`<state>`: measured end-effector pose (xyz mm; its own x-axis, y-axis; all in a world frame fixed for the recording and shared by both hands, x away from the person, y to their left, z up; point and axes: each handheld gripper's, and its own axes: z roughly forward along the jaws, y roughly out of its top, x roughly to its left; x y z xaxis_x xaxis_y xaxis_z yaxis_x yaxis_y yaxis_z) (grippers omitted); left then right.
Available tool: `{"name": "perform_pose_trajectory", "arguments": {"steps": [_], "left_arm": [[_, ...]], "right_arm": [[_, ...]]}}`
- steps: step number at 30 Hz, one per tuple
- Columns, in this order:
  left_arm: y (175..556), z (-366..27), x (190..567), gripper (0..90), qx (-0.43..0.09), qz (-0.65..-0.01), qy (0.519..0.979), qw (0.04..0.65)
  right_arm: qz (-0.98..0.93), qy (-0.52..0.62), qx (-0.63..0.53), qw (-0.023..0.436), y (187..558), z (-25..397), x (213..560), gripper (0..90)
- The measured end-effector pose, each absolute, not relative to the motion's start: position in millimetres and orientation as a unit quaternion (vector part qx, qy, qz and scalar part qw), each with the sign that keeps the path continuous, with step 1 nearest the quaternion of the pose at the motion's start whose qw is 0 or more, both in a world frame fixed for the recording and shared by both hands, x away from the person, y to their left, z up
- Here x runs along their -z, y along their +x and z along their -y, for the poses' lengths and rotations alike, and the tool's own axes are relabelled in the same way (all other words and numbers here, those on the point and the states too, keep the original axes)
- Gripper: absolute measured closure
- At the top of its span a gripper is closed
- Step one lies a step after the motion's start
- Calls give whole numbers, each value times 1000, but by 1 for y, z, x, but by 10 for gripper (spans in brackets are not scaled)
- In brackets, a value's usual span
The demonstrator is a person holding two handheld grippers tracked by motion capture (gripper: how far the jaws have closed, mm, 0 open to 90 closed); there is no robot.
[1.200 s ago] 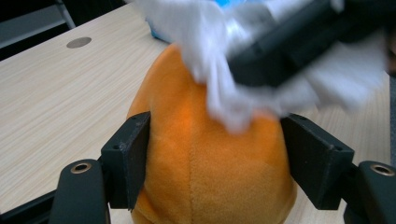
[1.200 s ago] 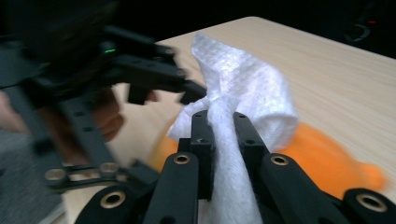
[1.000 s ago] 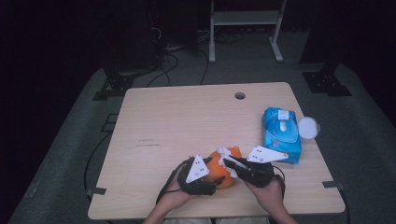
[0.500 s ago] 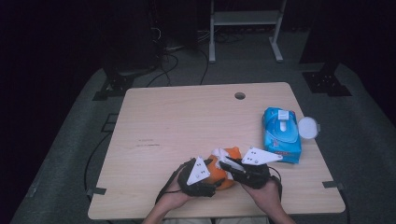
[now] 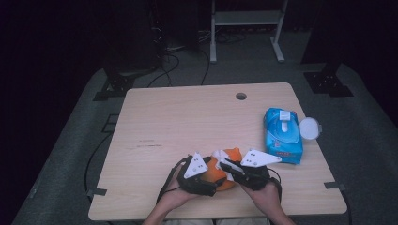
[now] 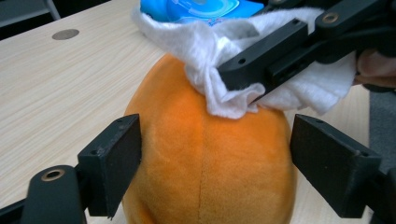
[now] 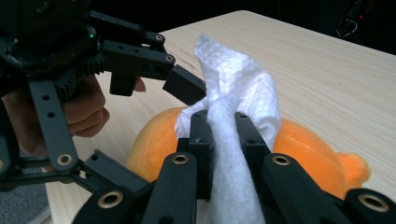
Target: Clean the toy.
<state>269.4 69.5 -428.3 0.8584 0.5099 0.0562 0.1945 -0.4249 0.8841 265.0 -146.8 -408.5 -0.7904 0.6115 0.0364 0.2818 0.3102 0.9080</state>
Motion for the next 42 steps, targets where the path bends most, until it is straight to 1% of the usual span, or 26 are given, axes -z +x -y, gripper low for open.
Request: {"name": "perform_pose_trajectory", "arguments": {"steps": [1,4,13,25,26,27,28,29,30,31,32,34,36,38,40,41,42], "left_arm": [[269,-70,428,233,-163,-210,830,491],[270,-71,429,274,-161,-206,830,492],[271,-77,431,278,-155,-202,830,496],[275,-87,433,278,-141,-204,831,498],[275,-87,432,243,-136,-209,829,501],[276,-86,430,243,-130,-214,826,504],[277,-85,428,201,-124,-222,823,507],[277,-83,426,180,-122,-228,818,514],[276,-82,424,176,-123,-229,816,516],[276,-80,424,182,-129,-228,819,510],[275,-81,425,226,-143,-221,823,502],[276,-84,427,292,-142,-224,822,504],[278,-88,428,323,-143,-224,824,500],[279,-93,428,336,-139,-229,824,499],[281,-96,430,335,-133,-233,822,502],[281,-97,430,331,-129,-234,822,503],[281,-96,429,304,-125,-236,822,504]], "right_arm": [[-794,281,-514,161,265,147,408,799],[-792,280,-517,166,265,148,406,803],[-788,287,-516,173,265,154,404,804],[-783,310,-513,165,272,167,408,804],[-781,314,-515,162,273,168,409,804],[-781,314,-515,162,273,168,409,804],[-780,315,-516,161,273,168,409,804],[-780,314,-517,161,272,166,409,804],[-780,313,-519,157,271,164,409,804],[-780,311,-522,151,270,163,409,804],[-781,306,-524,150,269,161,409,804],[-783,305,-521,153,270,161,408,804],[-778,315,-524,145,274,167,410,804],[-777,326,-516,154,278,173,413,804],[-774,343,-512,149,282,180,417,804],[-774,346,-508,150,283,182,419,804],[-775,347,-508,147,284,182,420,804]]}}
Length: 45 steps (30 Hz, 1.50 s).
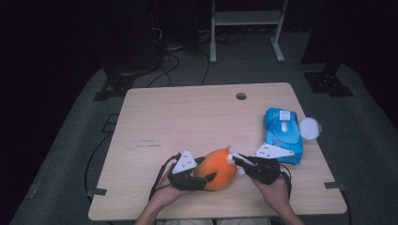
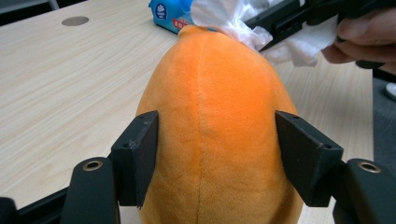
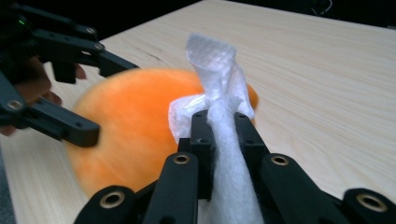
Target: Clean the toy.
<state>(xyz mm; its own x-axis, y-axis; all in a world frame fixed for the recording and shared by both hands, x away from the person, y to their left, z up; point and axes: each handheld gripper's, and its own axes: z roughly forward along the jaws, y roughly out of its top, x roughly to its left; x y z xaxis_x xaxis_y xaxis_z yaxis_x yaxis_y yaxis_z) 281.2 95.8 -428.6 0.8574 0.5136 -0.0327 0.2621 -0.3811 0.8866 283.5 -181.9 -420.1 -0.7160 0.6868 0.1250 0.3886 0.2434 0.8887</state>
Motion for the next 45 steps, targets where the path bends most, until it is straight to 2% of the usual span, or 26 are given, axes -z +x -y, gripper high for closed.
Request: {"name": "perform_pose_trajectory", "arguments": {"steps": [3,4,5,7,10,16,22,30,32,36,41,45], "left_arm": [[282,-91,424,188,-117,-250,812,514],[282,-89,424,181,-120,-252,811,514],[281,-88,424,183,-124,-252,813,510],[281,-90,426,262,-133,-243,818,504],[281,-93,428,334,-135,-242,820,501],[282,-96,431,340,-132,-244,819,503],[283,-96,433,341,-128,-240,819,506],[284,-102,435,342,-123,-240,819,506],[285,-104,435,343,-123,-240,820,505],[285,-104,435,343,-122,-238,820,507],[284,-103,435,343,-125,-235,821,504],[284,-102,436,343,-125,-232,821,506]], "right_arm": [[-779,339,-506,151,281,176,419,804],[-778,338,-509,147,279,175,419,804],[-777,334,-513,143,278,173,418,804],[-781,322,-516,144,274,169,415,804],[-784,314,-515,145,273,167,414,804],[-778,344,-508,136,284,180,425,804],[-785,311,-518,137,274,166,413,804],[-784,349,-499,125,287,182,430,804],[-780,349,-507,116,286,180,428,803],[-786,321,-512,129,278,171,418,803],[-784,354,-496,119,291,182,433,803],[-777,338,-517,116,284,178,421,803]]}}
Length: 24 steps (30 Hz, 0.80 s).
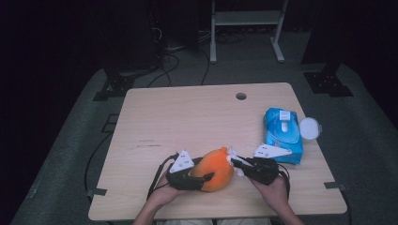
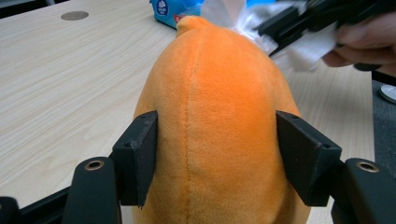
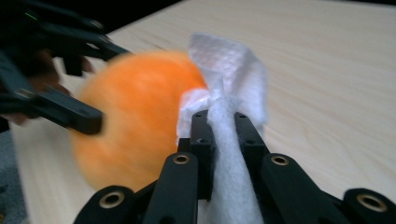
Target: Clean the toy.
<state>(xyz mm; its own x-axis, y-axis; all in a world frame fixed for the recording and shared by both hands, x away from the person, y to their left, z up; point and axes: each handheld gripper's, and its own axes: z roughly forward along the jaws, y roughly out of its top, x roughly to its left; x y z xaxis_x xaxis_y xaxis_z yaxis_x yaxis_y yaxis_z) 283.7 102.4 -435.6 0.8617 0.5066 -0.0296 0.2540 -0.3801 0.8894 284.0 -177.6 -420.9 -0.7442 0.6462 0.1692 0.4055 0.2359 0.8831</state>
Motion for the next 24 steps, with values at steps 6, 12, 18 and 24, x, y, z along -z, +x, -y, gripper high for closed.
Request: {"name": "perform_pose_trajectory", "arguments": {"steps": [6,12,18,24], "left_arm": [[282,-98,435,344,-130,-226,824,503],[280,-97,436,348,-131,-219,826,502],[278,-93,436,356,-134,-211,829,501],[277,-90,437,360,-134,-206,829,502]], "right_arm": [[-782,337,-512,116,286,177,425,803],[-781,327,-519,121,282,175,418,802],[-773,351,-517,112,289,182,424,803],[-778,340,-514,118,290,180,424,803]]}}
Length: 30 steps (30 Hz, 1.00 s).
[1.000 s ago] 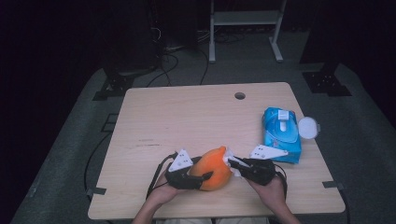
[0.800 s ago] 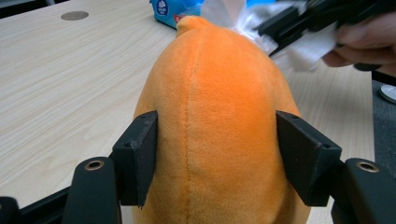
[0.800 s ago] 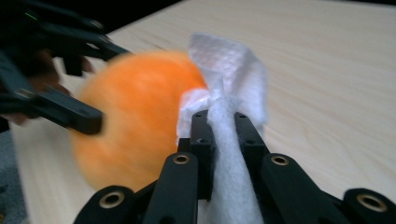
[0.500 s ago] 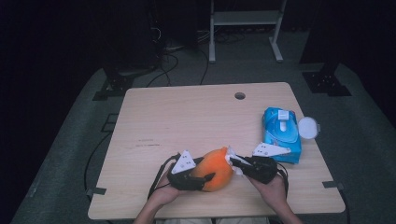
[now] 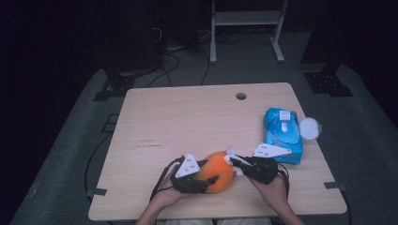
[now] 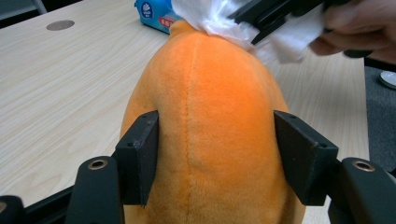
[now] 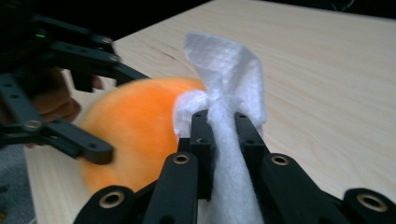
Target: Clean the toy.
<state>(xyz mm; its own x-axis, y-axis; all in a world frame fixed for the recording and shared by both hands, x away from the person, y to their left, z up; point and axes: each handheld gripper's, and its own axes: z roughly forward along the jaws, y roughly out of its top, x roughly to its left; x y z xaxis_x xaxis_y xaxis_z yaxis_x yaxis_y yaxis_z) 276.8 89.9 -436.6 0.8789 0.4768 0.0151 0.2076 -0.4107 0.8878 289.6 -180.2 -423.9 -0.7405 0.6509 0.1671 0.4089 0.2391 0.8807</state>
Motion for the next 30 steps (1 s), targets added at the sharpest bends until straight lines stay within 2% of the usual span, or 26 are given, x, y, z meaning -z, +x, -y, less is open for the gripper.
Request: {"name": "perform_pose_trajectory", "arguments": {"steps": [3,7,11,16,20,27,30], "left_arm": [[277,-90,436,360,-137,-201,832,499],[276,-89,437,360,-135,-197,832,501],[275,-87,437,359,-135,-200,831,502],[274,-86,437,359,-134,-192,832,503],[273,-84,437,359,-135,-191,833,501],[268,-79,437,361,-137,-170,840,497],[267,-76,436,361,-141,-170,841,494]], "right_arm": [[-771,354,-518,109,292,184,425,802],[-778,319,-527,122,280,174,411,802],[-773,346,-520,107,291,183,425,802],[-772,331,-530,116,284,180,414,801],[-772,340,-527,102,291,182,423,802],[-777,320,-527,129,279,175,407,802],[-777,330,-522,120,287,179,416,803]]}}
